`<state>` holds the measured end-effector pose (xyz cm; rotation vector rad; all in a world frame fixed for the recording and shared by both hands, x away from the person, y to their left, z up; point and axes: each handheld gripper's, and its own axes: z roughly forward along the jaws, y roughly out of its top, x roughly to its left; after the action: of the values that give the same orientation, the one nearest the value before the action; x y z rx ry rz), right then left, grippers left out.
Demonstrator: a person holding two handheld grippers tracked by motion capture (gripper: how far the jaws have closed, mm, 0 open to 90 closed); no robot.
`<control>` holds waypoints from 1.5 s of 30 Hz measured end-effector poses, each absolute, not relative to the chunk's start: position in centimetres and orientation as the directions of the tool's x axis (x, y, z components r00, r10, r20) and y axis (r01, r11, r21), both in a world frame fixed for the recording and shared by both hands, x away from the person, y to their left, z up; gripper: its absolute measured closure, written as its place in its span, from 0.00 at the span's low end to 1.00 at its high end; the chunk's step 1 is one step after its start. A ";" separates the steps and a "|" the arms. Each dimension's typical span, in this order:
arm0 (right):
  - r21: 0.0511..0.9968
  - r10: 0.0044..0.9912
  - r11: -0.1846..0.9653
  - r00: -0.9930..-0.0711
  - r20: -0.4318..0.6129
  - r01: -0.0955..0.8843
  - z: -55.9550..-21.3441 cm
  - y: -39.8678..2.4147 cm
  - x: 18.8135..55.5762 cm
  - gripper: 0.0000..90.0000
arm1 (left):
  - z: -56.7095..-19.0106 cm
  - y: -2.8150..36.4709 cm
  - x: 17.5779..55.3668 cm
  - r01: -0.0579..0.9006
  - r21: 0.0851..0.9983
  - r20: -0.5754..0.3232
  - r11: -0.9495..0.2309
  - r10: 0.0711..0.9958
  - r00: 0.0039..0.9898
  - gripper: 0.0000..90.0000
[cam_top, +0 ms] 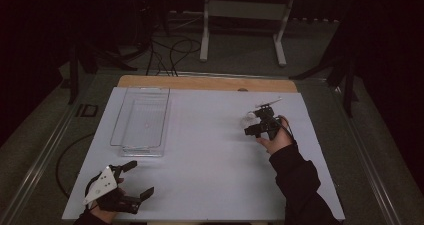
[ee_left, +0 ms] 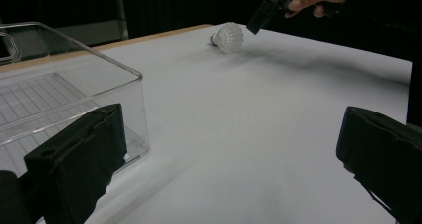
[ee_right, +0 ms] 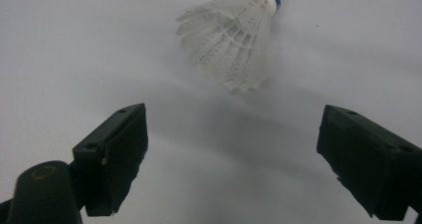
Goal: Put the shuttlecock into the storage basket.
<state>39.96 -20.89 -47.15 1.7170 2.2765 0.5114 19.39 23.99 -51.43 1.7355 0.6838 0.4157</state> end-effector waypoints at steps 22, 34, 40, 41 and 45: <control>0.327 0.977 0.208 -0.215 -0.015 0.922 -48.5 -20.6 43.8 0.37 | -51.5 24.0 19.4 0.231 0.958 -0.073 -0.170 0.636 0.768 0.00; 0.304 0.982 0.190 -0.186 -0.040 0.933 -49.5 -20.5 45.1 0.62 | -51.5 24.0 19.4 0.231 0.958 -0.072 -0.171 0.636 0.768 0.00; 0.304 0.981 0.190 -0.190 -0.030 0.934 -49.4 -20.5 45.4 0.72 | -51.5 24.0 19.4 0.229 0.958 -0.069 -0.171 0.638 0.767 0.00; 0.300 0.981 0.194 -0.191 -0.038 0.934 -49.4 -20.4 45.5 0.75 | -51.5 24.0 19.4 0.228 0.959 -0.069 -0.171 0.638 0.767 0.00; 0.294 0.979 0.201 -0.198 -0.042 0.934 -49.4 -20.4 45.7 0.84 | -51.5 24.0 19.4 0.230 0.958 -0.071 -0.171 0.637 0.768 0.00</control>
<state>45.69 -20.37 -49.41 1.8327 2.2539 0.3003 19.40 23.98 -51.54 1.7444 0.6821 0.4149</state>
